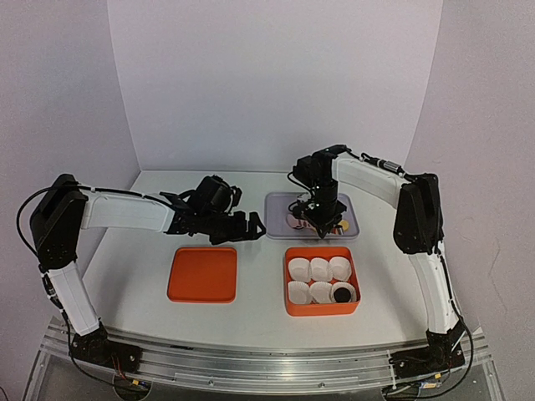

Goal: Pack the cookies

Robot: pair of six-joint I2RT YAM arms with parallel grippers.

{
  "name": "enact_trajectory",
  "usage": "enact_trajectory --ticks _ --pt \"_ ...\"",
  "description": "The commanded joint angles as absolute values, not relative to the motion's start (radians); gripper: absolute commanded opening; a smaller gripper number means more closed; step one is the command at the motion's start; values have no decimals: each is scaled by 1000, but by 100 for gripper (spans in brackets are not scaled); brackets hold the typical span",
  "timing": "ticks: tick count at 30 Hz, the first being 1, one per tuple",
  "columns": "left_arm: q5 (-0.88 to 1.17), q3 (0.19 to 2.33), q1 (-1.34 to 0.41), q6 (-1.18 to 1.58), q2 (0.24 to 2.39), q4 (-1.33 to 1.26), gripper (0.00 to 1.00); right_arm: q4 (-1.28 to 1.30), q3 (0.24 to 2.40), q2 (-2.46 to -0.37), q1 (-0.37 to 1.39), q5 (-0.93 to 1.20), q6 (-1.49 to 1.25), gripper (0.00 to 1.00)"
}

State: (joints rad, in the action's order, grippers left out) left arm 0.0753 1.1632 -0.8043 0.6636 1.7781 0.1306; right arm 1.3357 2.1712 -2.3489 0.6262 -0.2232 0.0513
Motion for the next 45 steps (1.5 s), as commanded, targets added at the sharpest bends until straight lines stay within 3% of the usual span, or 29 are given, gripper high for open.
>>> enact_trajectory --ticks 1,18,28,34,39,45 --pt "64 1155 -806 673 1718 111 100 1733 2207 -2325 627 -236 41 16" --pt "74 1149 -805 674 1719 84 100 1661 2059 -2111 630 -182 13 7" --pt "112 1156 -805 666 1735 48 100 1617 1783 -1798 672 -90 -76 5" --pt "188 1160 -805 638 1753 20 100 1675 1551 -1566 800 18 -151 4" --pt "214 1180 -805 625 1777 41 100 1728 1395 -1470 823 104 -225 4" --pt "237 1208 -805 618 1801 68 100 1770 1353 -1433 839 187 -262 4"
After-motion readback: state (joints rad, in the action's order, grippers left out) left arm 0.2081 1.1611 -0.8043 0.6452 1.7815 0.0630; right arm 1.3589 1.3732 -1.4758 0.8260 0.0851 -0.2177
